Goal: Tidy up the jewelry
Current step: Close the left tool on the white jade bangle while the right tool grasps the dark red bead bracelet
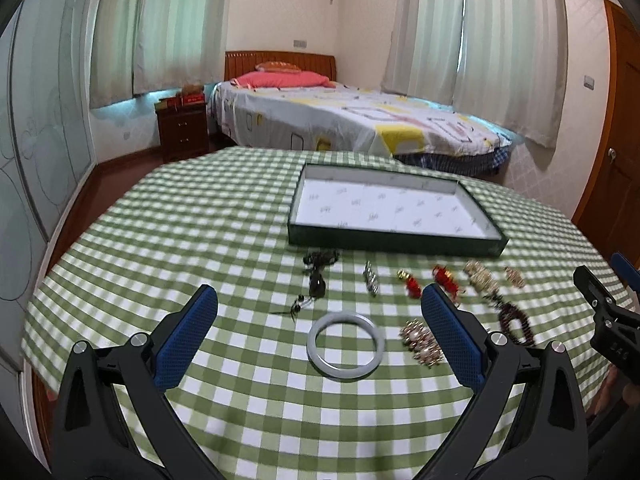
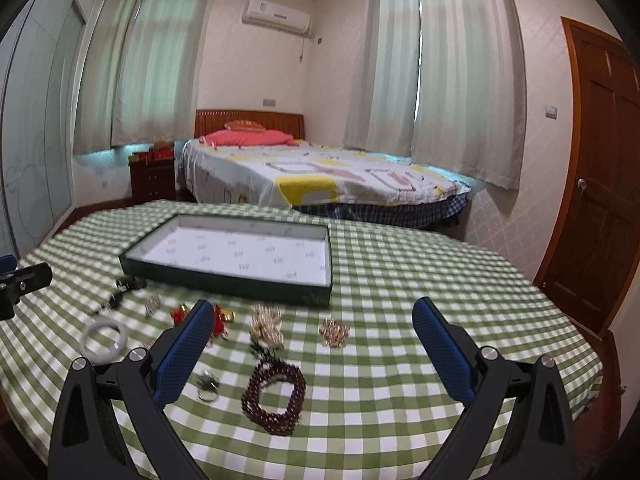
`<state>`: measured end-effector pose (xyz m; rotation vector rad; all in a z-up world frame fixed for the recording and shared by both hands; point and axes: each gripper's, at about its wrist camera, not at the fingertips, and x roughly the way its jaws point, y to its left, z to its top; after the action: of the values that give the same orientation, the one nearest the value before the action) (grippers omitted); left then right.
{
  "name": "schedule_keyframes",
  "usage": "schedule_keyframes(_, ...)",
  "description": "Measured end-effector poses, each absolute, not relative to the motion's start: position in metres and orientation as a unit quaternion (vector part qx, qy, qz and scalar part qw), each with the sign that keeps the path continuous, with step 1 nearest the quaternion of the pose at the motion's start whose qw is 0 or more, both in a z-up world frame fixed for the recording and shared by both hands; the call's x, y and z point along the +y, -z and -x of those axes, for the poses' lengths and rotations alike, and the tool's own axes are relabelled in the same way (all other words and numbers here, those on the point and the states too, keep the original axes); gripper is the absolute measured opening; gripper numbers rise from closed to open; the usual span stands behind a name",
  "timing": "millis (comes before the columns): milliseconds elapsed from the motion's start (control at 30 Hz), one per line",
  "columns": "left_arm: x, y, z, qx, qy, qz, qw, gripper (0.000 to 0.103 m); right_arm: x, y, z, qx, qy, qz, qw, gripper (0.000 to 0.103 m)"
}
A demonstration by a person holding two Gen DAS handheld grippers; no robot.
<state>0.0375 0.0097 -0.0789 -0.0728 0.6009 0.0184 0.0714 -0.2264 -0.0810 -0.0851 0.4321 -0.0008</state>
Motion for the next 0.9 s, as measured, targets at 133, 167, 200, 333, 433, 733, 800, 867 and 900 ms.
schedule_keyframes(133, 0.006, 0.104, -0.054, 0.323, 0.0, 0.03, 0.946, 0.099, -0.226, 0.103, -0.078, 0.238, -0.01, 0.045, 0.97, 0.097)
schedule_keyframes(167, 0.004, 0.109, -0.058, 0.33, -0.001, 0.028, 0.943, 0.099, -0.226, 0.109, -0.08, 0.246, -0.015, 0.043, 0.968, 0.097)
schedule_keyframes(200, 0.002, 0.113, -0.062, 0.339, 0.0, 0.025, 0.94, 0.099, -0.226, 0.116, -0.083, 0.255, -0.02, 0.041, 0.966, 0.097)
schedule_keyframes(333, 0.001, 0.133, -0.079, 0.368, -0.001, 0.025, 0.929, 0.099, -0.223, 0.132, -0.087, 0.275, -0.029, 0.042, 0.96, 0.096)
schedule_keyframes(433, 0.002, 0.148, -0.09, 0.39, -0.008, 0.021, 0.921, 0.099, -0.224, 0.137, -0.093, 0.291, -0.035, 0.037, 0.955, 0.096)
schedule_keyframes(733, 0.001, 0.162, -0.1, 0.41, 0.004, 0.043, 0.911, 0.099, -0.23, 0.148, -0.109, 0.331, -0.039, 0.018, 0.943, 0.095)
schedule_keyframes(800, 0.002, 0.162, -0.1, 0.41, 0.003, 0.042, 0.911, 0.099, -0.227, 0.15, -0.112, 0.336, -0.044, 0.021, 0.941, 0.095)
schedule_keyframes(867, 0.002, 0.162, -0.099, 0.409, 0.008, 0.043, 0.911, 0.099, -0.225, 0.152, -0.114, 0.342, -0.049, 0.026, 0.938, 0.089)
schedule_keyframes(900, 0.003, 0.161, -0.098, 0.408, 0.012, 0.046, 0.912, 0.099, -0.224, 0.154, -0.115, 0.346, -0.052, 0.027, 0.936, 0.074)
